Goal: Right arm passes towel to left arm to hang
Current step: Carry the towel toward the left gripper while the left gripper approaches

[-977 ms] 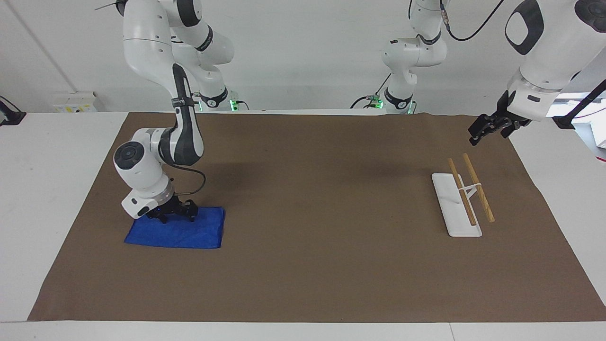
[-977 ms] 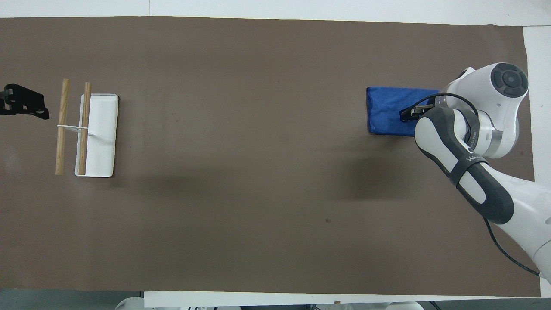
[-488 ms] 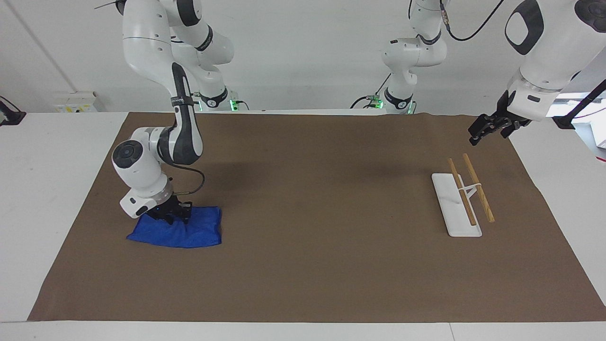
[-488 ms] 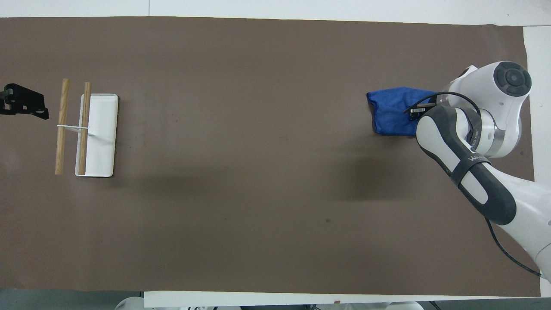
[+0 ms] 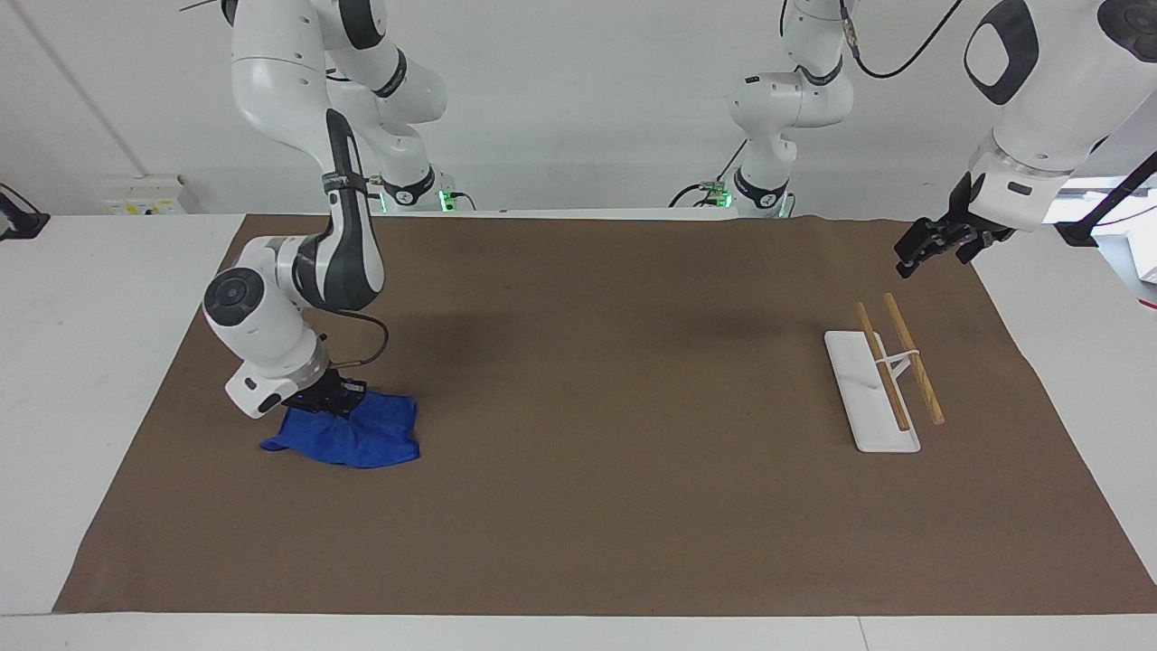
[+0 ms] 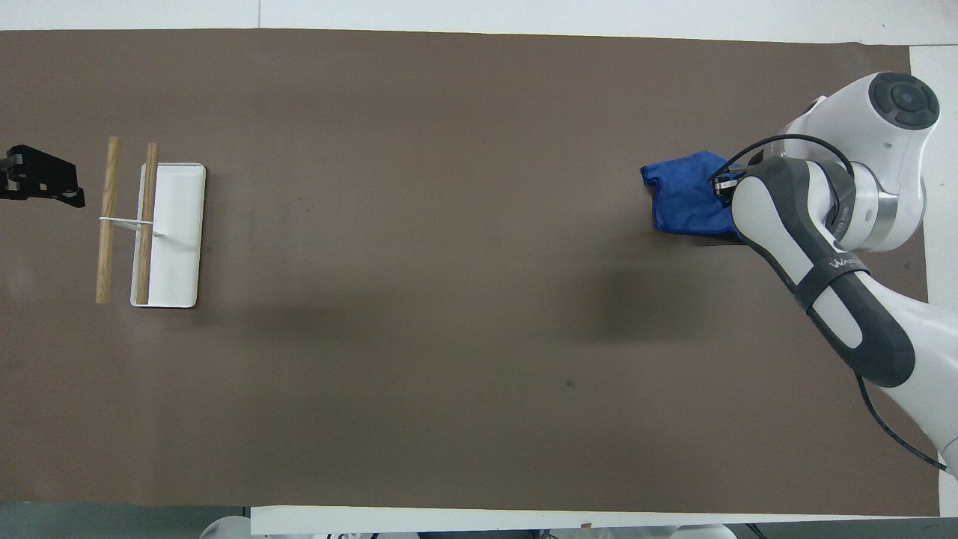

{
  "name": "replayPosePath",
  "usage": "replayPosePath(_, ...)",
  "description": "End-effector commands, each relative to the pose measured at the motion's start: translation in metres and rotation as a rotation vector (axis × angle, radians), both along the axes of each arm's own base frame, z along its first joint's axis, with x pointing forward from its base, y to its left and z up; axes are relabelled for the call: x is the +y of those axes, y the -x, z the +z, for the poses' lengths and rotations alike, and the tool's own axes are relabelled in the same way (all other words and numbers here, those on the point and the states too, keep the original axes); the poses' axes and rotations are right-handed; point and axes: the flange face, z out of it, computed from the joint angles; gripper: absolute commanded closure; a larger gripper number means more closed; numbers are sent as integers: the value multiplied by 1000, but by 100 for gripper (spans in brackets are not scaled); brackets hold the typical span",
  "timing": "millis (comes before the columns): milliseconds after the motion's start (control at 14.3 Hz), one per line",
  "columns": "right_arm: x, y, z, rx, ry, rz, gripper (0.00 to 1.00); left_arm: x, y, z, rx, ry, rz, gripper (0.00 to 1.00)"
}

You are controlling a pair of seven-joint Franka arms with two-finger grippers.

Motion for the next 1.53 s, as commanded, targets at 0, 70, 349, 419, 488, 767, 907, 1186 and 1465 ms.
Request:
replayPosePath(0,25,-12,35,26,-42,38,100,3,7,3,7,18,-3,0)
replayPosePath(70,37,-14,48,44,-99,26,100,3,8,3,8,18,-2,0)
replayPosePath(349,97,-6,90,99,-323,-160,100,11,15,3,54,14,19,0)
replayPosePath(419,119,-2,96,120,-342,-220,100,11,15,4,48,12,55,0)
replayPosePath(488,144,2,103,150,-388,-284,100,9,13,3,28,6,146,0)
replayPosePath(767,222,12,121,297,-589,-584,100,-52,6,-12,-127,36,455,0)
replayPosePath(907,256,19,124,349,-634,-697,99,-86,4,-18,-152,69,657,0)
replayPosePath(1186,333,40,133,445,-710,-917,99,-154,12,-20,-151,177,939,0)
replayPosePath(1465,362,52,137,563,-740,-1073,99,-212,32,-46,-110,159,984,0)
